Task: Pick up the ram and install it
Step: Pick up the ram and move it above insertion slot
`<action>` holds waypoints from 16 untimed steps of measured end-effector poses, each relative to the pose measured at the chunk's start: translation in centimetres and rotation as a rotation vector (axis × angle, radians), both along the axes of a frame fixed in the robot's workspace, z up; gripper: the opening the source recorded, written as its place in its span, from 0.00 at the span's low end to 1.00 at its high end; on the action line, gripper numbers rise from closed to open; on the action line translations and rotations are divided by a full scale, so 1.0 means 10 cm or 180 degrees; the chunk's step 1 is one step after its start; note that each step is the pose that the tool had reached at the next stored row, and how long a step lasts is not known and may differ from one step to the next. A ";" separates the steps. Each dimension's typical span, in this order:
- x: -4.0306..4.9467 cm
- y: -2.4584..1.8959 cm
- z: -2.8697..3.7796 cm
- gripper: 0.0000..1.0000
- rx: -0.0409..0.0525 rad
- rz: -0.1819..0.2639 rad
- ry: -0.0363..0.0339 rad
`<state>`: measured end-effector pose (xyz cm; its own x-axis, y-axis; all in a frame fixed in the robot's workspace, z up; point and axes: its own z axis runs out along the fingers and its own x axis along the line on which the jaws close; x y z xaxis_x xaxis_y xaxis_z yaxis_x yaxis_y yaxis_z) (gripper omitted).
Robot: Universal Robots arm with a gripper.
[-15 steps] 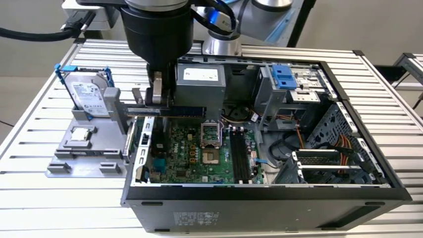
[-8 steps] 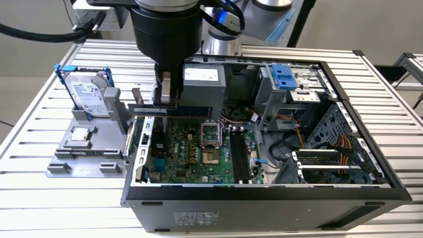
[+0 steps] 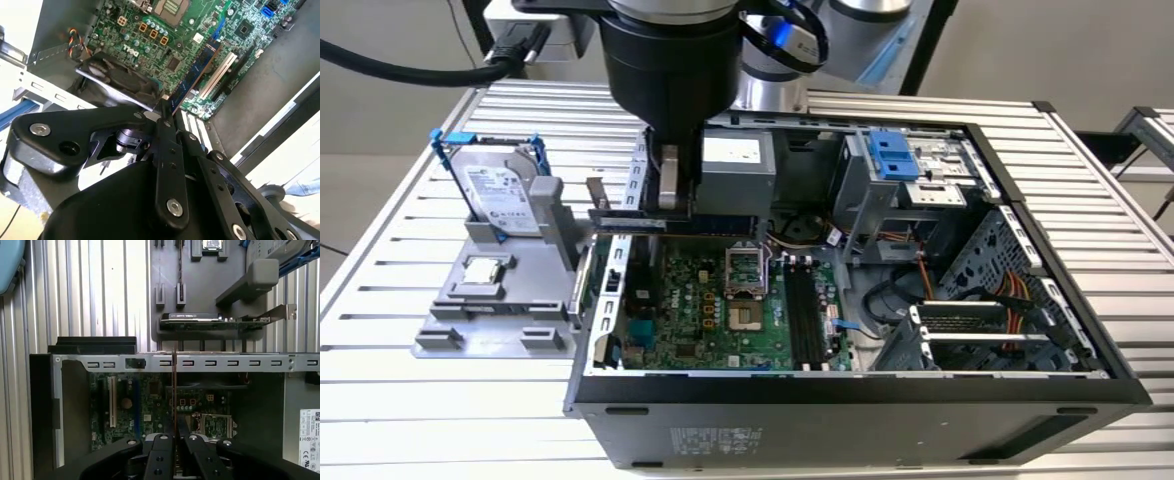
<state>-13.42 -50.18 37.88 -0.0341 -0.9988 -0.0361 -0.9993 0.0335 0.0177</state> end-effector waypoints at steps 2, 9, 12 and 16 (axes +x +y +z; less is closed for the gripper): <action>0.021 0.000 0.000 0.00 0.0000 0.0000 0.0000; 0.097 0.000 0.000 0.00 0.0000 0.0000 0.0000; 0.131 0.000 0.000 0.00 0.0000 0.0000 0.0000; 0.177 0.000 0.000 0.00 0.0000 0.0000 0.0000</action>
